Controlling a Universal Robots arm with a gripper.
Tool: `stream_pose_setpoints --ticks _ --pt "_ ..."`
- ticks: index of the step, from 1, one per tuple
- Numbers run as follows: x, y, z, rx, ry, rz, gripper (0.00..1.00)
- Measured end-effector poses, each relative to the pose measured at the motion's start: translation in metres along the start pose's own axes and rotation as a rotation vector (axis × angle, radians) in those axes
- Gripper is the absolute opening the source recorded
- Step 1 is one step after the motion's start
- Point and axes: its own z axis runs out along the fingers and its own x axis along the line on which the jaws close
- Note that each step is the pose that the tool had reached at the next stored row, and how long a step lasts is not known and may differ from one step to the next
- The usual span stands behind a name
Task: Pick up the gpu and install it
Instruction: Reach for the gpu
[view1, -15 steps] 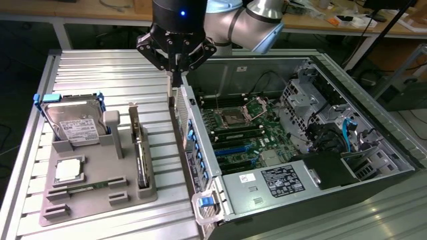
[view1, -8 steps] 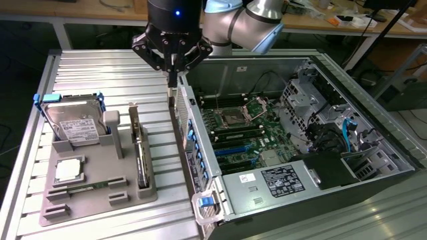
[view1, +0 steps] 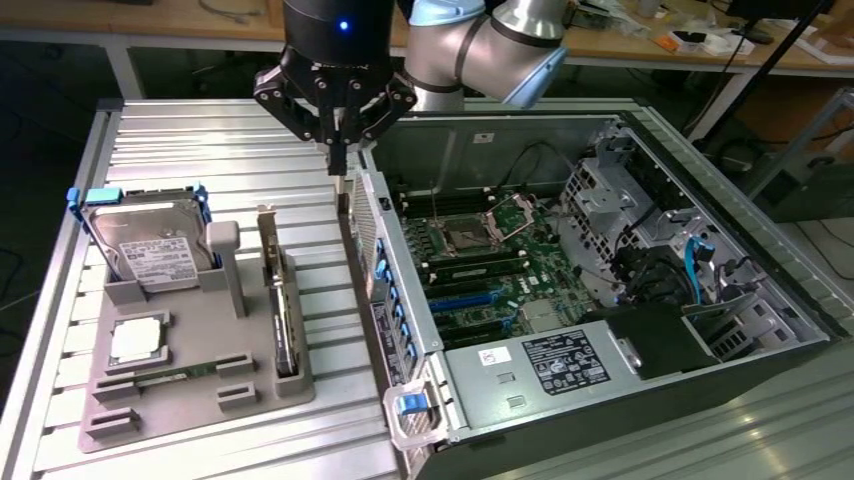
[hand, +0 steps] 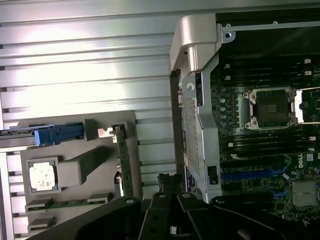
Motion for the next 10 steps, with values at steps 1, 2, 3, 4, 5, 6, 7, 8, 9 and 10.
stream_pose_setpoints --ticks 1,2,3,4,5,6,7,8,9,10 --pt "0.0007 0.0 0.0 0.0 0.0 0.0 0.11" --pt "0.0015 -0.0001 -0.0001 0.0 0.0 0.0 0.11" --pt "0.0025 -0.0002 -0.0001 0.0 0.0 0.0 0.11" --pt "0.0033 -0.0003 -0.0001 0.0 0.0 0.0 0.11" --pt "0.004 -0.0003 -0.0001 0.0 -0.0001 0.0 0.11" --pt "0.0048 -0.0004 -0.0001 0.0 0.0 0.0 0.11" --pt "0.0056 -0.0004 -0.0002 0.0 0.0 0.0 0.11" --pt "0.0063 -0.0005 -0.0002 0.0001 0.0001 0.0 0.11" --pt "0.0071 -0.0005 -0.0002 0.0 0.0 0.0 0.11" --pt "0.0079 -0.0006 -0.0002 0.0 0.0 0.0 0.11"
